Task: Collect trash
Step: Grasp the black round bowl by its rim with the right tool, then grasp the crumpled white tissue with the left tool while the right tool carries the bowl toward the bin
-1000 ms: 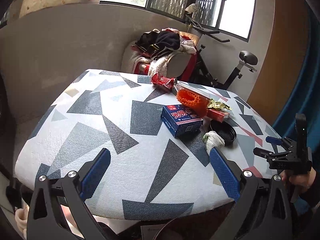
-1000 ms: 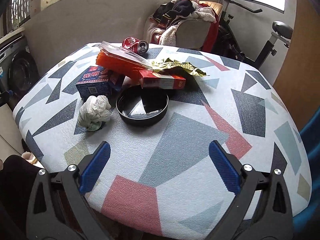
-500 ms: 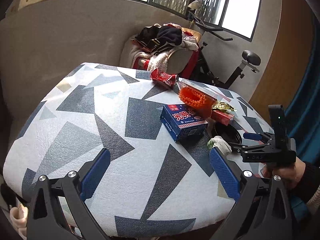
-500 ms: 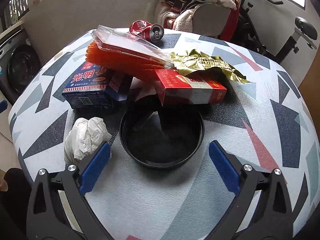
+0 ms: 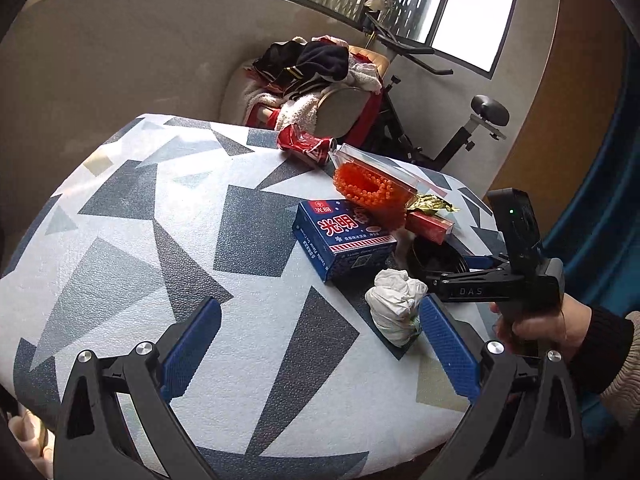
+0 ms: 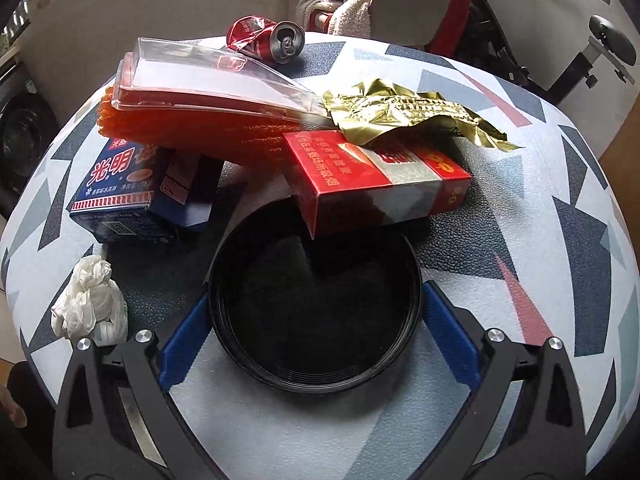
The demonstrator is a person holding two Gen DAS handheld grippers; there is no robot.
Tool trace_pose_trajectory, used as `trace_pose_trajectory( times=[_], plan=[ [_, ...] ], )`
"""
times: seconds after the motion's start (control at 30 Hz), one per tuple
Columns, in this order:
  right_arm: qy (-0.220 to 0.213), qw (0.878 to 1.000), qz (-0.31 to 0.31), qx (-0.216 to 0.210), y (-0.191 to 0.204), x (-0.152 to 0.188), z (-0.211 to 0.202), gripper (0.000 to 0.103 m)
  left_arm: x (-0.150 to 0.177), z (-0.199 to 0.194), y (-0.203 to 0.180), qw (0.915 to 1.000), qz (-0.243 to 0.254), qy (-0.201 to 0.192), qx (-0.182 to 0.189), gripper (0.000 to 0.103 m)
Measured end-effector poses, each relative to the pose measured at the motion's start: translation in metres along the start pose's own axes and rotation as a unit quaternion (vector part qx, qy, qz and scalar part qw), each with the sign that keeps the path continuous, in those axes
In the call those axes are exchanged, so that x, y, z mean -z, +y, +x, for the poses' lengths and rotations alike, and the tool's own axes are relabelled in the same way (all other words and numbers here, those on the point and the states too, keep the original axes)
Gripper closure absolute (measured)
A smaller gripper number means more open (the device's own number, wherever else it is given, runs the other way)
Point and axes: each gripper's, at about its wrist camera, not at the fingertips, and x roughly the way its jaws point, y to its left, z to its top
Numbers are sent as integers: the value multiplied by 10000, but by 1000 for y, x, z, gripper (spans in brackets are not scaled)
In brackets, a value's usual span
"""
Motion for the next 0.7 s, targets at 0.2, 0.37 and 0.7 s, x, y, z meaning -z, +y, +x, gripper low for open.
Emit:
trace_pose_trajectory(
  times=[0.2,0.37,0.7],
  plan=[
    [-81,9994,-222,-236,6,9,-13,10,-2,15,-10,9992,-215,158,295,6],
    [-356,9987,-221,-305,-3,34,-44,10,-4,34,-34,9984,79,357,442,14],
    [-915,9944,526,-59,-45,74,-86,10,-6,90,-54,9941,11,944,532,35]
  ],
)
